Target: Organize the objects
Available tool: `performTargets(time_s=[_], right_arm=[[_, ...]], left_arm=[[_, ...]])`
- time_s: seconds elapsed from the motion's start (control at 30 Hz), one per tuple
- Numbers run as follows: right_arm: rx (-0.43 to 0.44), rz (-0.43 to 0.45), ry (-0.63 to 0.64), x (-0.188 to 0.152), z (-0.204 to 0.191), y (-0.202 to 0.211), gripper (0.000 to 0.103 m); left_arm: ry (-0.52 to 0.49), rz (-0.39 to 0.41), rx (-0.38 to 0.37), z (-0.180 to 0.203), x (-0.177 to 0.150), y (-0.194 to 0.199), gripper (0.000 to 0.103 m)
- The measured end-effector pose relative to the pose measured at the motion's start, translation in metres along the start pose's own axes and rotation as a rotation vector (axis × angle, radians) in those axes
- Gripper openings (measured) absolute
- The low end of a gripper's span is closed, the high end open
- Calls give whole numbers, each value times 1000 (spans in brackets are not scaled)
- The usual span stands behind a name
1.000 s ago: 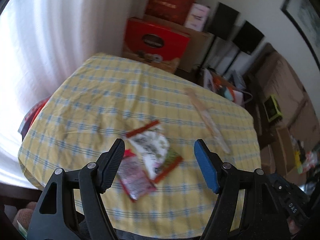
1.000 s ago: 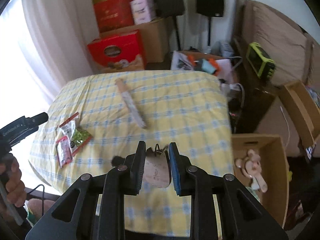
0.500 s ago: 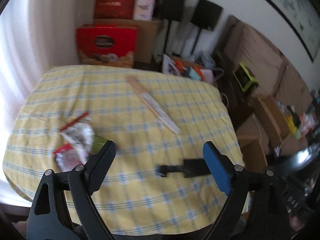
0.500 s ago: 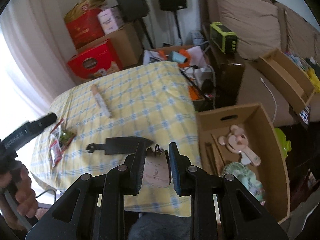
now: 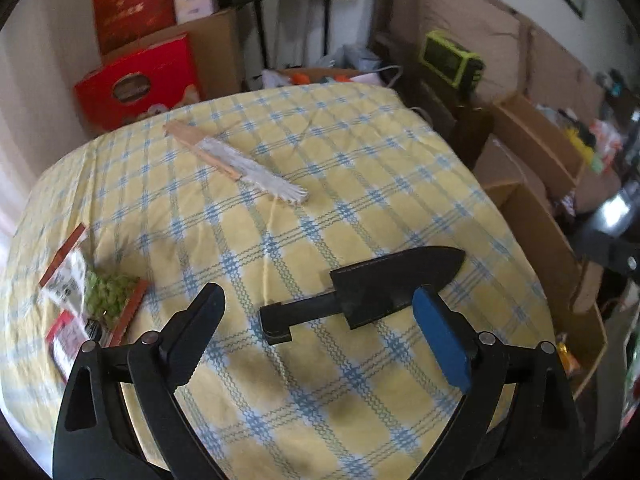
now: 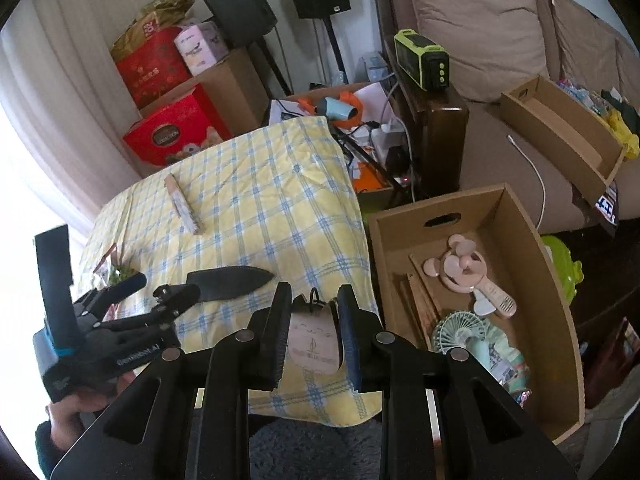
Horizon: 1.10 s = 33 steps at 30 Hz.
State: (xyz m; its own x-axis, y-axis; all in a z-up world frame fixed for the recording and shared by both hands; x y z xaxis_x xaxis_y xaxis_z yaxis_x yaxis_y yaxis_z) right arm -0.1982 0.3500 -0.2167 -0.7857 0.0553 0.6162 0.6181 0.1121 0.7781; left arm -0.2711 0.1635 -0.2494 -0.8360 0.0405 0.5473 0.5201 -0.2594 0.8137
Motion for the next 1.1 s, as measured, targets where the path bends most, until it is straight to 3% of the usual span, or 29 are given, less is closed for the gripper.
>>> performTargets(time_s=[0.1,0.2,0.3,0.5,0.63,0.7,0.87,1.03,1.1], right_arm=[[11,-1,-8,-2,3,0,23],[13,1,-18,-3,7,2,23],[30,11,-21,-2,6,7,23],[30,21,-16,1,5,13,23],[32,26,-18,1,4,15,23],[32,31,-21,2,5,18,23],[25,28,-24,1,7,17,23],[34,23,-16,2,5,16,23],[36,23,-12,2,4,16,23]], left_arm=[[35,-52,-69,-6,-2,-5,94],[76,-86,-83,-15,-3,-10,84],[69,-97,-76,-19,-3,-8,64],[67,-186,-169,-19,-8,1,20],[138,-123,-322,-24,7,24,20],[148,-120,-353,-26,12,33,19],[110,-92,-307,-26,17,46,19],[134,-83,-113,-48,23,39,19],[145,-104,-69,-59,20,33,20]])
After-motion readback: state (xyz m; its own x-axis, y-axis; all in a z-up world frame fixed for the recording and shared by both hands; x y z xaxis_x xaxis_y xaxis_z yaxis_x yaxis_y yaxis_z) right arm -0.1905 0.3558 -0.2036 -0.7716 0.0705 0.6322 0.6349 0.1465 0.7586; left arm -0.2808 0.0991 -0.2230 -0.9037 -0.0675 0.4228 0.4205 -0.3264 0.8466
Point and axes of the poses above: each gripper's, at about its wrist camera, not at the fingertips, and y roughly against the way its jaws point, z to its right, x to its top, the point moved 7 cm from there along -y, roughly the way its jaws point, and after that the axes turned 14 degrees about y, right-handed, at the moved point
